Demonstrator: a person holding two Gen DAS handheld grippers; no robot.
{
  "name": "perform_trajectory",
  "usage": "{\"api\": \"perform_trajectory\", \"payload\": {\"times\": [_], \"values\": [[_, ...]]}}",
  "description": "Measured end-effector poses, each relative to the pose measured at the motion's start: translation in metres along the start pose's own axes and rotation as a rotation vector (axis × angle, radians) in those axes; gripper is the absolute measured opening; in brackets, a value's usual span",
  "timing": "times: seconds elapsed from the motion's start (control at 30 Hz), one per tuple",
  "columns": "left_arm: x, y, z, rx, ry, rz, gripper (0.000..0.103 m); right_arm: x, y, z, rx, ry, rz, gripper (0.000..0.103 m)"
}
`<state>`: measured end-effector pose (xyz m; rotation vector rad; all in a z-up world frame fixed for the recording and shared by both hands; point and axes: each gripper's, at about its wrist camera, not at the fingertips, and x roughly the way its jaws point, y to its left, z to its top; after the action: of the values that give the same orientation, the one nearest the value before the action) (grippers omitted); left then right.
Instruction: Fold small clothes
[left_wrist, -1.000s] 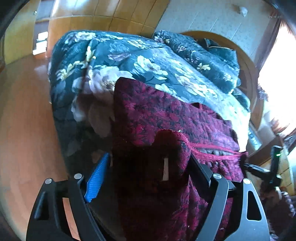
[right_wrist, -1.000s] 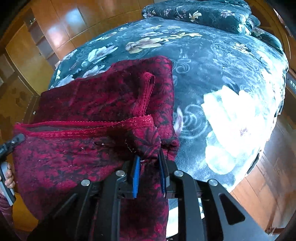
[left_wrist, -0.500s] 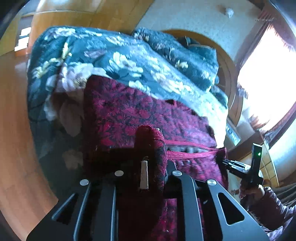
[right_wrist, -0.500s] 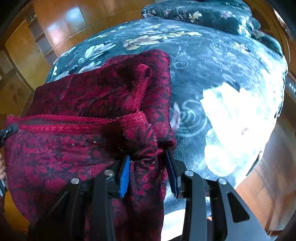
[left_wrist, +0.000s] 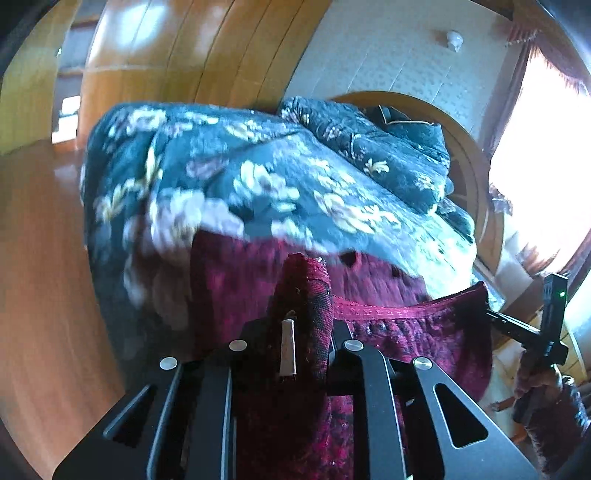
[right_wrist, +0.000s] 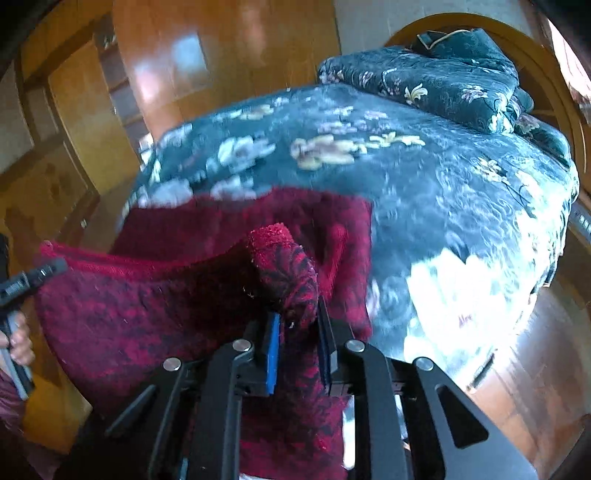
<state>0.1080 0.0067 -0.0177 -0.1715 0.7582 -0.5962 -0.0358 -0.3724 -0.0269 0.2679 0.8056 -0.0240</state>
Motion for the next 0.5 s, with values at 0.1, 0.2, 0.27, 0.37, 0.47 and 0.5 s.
{"api": "perform_trajectory", "payload": {"times": [0.1,0.2,0.27,0.37,0.47,0.5], "values": [[0.019,-0.002,0.026,0.024,-0.004,0.032,0.017,0.011,-0.002,0.026,0.02,-0.027,-0.017,0.015],[0.044,0.001,0.046,0.031,0.014,0.067,0.017,0.029,-0.008,0.05,0.051,-0.036,-0.036,0.015],[0.061,0.004,0.054,0.034,0.029,0.092,0.017,0.043,-0.011,0.061,0.061,-0.037,-0.052,0.015],[0.084,0.008,0.065,0.033,0.049,0.116,0.017,0.064,-0.013,0.073,0.071,-0.03,-0.083,0.015],[0.107,0.013,0.072,0.028,0.072,0.143,0.017,0.08,-0.016,0.079,0.083,-0.023,-0.11,0.015],[0.113,0.015,0.074,0.024,0.077,0.15,0.017,0.084,-0.018,0.081,0.089,-0.021,-0.117,0.015]]}}
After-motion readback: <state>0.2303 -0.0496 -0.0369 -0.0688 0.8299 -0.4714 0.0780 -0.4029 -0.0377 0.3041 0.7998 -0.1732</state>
